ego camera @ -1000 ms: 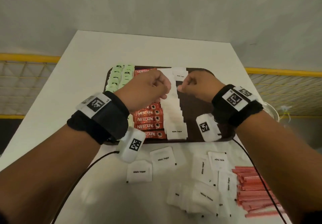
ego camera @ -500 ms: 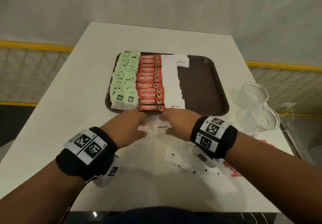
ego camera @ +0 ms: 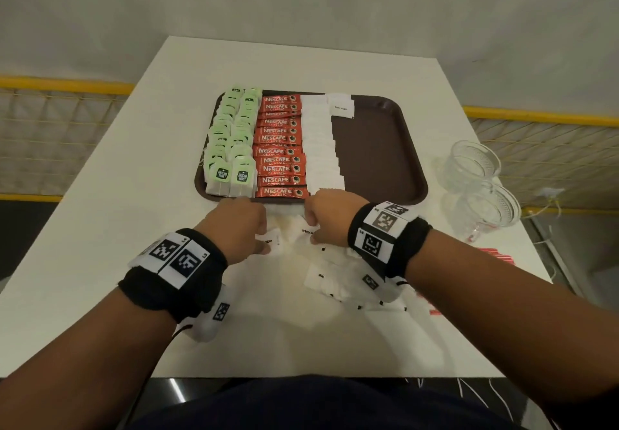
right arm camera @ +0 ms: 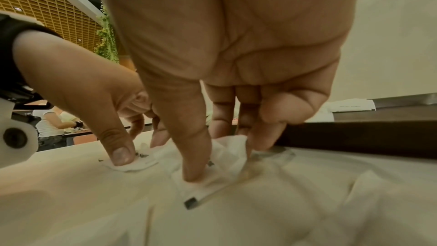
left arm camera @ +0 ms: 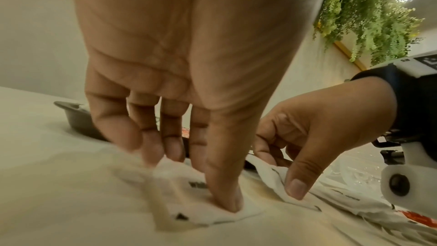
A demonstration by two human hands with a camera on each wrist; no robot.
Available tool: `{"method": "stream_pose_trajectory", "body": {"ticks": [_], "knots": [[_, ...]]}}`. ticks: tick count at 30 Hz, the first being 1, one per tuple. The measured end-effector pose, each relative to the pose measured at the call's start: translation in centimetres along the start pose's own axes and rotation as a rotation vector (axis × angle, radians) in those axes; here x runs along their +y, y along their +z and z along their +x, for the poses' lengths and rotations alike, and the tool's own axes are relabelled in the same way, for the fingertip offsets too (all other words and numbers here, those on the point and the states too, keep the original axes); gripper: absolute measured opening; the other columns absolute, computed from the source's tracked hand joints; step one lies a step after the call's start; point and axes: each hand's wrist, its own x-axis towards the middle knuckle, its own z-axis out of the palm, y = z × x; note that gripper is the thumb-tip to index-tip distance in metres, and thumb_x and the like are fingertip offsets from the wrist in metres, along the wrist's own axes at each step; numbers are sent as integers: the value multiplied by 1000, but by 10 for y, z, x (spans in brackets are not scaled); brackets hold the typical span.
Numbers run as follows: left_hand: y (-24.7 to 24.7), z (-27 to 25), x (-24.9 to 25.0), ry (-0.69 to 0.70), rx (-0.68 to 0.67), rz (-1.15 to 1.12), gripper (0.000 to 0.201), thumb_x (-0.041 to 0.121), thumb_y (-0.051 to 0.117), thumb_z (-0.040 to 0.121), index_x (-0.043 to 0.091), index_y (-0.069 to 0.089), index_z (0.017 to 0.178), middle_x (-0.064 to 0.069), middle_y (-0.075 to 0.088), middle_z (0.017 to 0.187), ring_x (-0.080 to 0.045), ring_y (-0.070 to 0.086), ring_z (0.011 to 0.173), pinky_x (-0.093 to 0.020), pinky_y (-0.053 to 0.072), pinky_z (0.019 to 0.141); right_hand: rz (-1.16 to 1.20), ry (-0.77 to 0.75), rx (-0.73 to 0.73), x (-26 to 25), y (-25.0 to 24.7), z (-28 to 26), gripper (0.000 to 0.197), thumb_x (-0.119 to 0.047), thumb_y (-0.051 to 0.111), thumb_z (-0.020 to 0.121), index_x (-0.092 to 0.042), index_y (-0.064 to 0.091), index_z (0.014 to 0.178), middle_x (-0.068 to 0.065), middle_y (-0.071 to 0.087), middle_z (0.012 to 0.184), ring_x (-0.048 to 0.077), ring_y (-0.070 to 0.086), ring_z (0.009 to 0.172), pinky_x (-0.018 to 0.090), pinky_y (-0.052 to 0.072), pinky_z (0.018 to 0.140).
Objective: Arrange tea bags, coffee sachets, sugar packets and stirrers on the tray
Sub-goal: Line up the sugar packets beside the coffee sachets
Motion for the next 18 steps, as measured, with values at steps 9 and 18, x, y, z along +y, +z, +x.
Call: {"method": "stream_pose_trajectory", "body": {"ticks": [9, 18], "knots": [[-1, 7, 7, -10, -55, -67, 27, 31, 76, 83, 14, 60, 98, 0, 61, 93, -19, 58, 86, -27, 45, 74, 328, 13, 128, 26, -25, -35, 24, -27, 79, 77, -28, 57, 86, -15, 51, 81, 7, 51, 77, 22, 38, 70], [-6, -7, 42, 290, -131, -322, 16, 36, 71, 87, 27, 61, 96, 13, 63, 96, -3, 57, 86, -21, 44, 76, 364, 89, -89, 50, 12, -89, 33, -31, 81, 74, -24, 65, 103, -10, 63, 84, 4, 55, 69, 21, 42, 62]]}}
